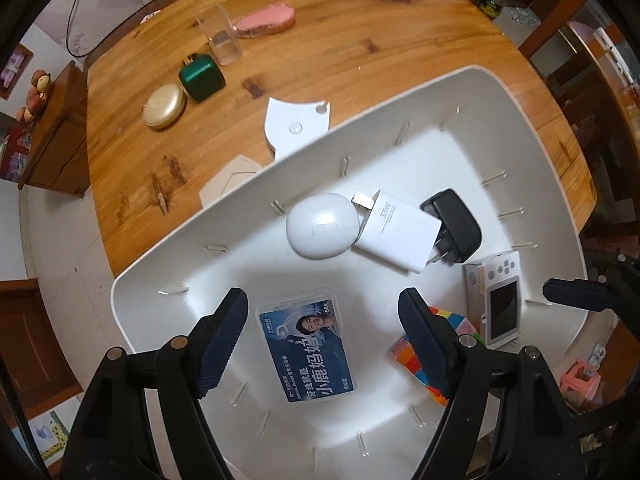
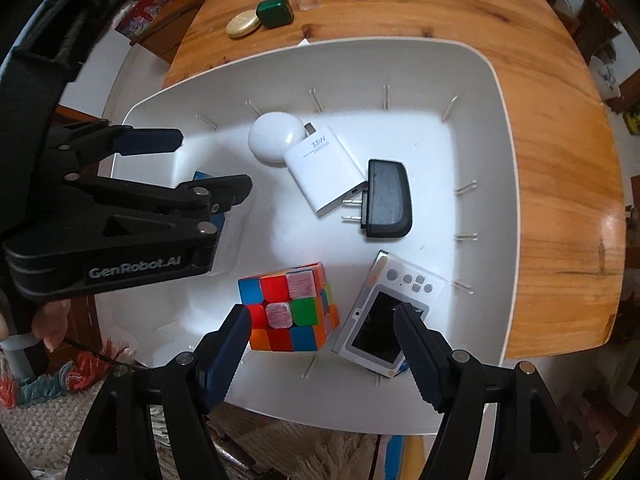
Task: Organize rigid objects
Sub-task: 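Lower the earbud case and Rubik's cube into the tray and open both tools, then move the left tool to the gold tin while the right approaches the green jar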
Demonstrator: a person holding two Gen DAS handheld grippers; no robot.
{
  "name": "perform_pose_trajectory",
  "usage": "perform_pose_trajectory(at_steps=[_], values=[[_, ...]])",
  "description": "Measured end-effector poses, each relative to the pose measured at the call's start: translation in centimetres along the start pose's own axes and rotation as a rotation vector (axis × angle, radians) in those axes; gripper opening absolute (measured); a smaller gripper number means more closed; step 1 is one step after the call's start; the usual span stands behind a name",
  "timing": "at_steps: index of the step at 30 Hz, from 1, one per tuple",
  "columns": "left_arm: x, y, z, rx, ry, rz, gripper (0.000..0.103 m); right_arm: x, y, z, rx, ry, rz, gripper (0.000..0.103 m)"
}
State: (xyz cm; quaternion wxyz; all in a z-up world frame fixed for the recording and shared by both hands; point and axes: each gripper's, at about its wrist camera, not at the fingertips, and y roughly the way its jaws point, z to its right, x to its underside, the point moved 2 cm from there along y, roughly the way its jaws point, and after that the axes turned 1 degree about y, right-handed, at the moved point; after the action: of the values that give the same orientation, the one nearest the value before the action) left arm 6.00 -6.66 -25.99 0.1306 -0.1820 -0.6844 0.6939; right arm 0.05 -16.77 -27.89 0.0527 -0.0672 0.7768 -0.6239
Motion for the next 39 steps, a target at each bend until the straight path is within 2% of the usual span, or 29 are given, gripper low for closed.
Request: perform_pose_trajectory(at_steps=[7,19,26,33,39], values=[[0.2,-2.9,-0.6,0.02,-0.039,0.057,0.08,0.4,-0.6,-0.3,0.04,-0.031,0.021,0.074],[0.0,-6.7,-3.8,0.047,-0.144,0.159,0.08,-0.6,-4.7,-0.4,0.106,-0.065,0.099,0.074],[-0.3,-10.0,-6.5,0.004,-0.2,0.224,0.08,-2.0,-7.0,-1.0,0.12,-0.086,0.174,0.074],[-1.0,-12.9,-10.7,-0.066,-0.281,0.282,0.08,-3.8,-8.4,-0.4,0.104,-0.085,0.207,0.074],[-2.2,-13.1,-13.4,-0.09,-0.348,0.271,0.08,-6.2,-8.9,0.1,0.108,-0.089,0.223,0.074]])
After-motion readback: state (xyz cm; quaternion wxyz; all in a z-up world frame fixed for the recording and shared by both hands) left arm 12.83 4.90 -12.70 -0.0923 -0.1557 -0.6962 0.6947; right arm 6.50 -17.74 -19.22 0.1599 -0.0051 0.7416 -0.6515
